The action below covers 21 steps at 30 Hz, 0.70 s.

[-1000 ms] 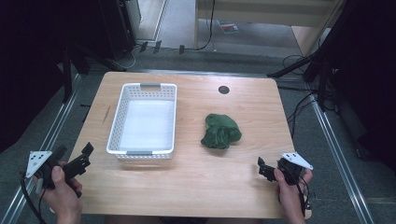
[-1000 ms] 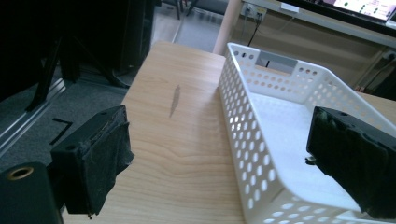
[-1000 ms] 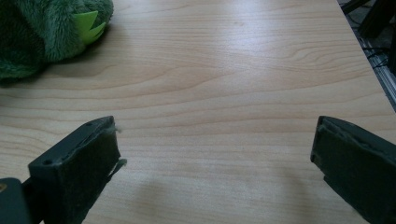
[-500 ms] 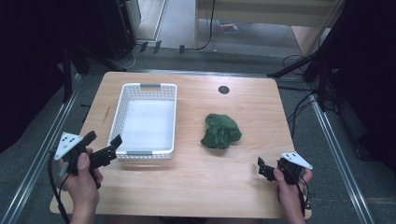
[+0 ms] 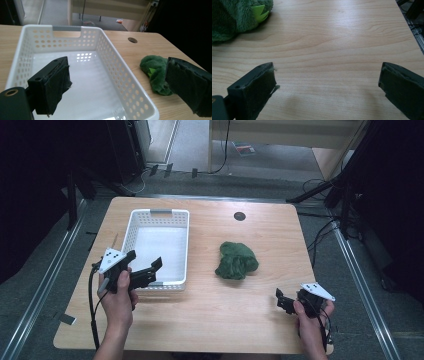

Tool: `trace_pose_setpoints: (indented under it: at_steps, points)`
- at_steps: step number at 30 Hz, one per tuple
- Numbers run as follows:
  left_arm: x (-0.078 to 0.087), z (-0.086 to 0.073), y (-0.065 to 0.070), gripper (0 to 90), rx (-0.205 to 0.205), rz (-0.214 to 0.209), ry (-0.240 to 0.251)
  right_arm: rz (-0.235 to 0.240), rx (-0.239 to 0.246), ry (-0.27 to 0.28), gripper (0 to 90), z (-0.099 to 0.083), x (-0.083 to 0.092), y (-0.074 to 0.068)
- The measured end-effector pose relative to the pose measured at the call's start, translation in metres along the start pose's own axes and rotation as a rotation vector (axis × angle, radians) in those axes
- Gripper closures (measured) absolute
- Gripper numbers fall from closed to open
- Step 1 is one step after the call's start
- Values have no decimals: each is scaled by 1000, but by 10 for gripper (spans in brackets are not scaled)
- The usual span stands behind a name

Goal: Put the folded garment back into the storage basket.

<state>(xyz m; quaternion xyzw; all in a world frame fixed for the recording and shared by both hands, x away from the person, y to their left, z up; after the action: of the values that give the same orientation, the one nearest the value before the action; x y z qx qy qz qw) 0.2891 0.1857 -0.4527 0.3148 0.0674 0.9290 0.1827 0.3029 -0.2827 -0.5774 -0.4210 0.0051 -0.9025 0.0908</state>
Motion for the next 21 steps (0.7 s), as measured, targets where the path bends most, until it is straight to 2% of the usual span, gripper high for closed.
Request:
trace_pose_setpoints:
  at_steps: [6,7,12,14,21]
  points:
    - [-17,10,22,76,-21,-41,-9,0,2,-2,13,0,0,0]
    - [-17,10,22,76,-21,-41,-9,0,2,-2,13,0,0,0]
    - [-32,16,43,76,-45,-75,-25,4,1,2,13,0,0,0]
    - [-34,17,46,76,-47,-79,-27,3,1,2,13,0,0,0]
    - [-56,23,70,75,-50,-110,-61,2,4,0,13,0,0,0]
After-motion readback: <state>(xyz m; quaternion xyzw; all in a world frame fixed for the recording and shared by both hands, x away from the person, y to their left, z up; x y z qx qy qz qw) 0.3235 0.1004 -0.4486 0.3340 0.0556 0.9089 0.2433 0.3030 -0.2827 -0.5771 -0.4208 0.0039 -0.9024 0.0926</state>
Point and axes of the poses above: each handheld gripper's, and its own axes: x roughly backward along the jaws, z roughly out of its top, y roughly to its right, the point moved 5 cm from there along -x, roughly forward along the jaws, and after that the axes turned 14 degrees about -y, right-handed, at the moved point
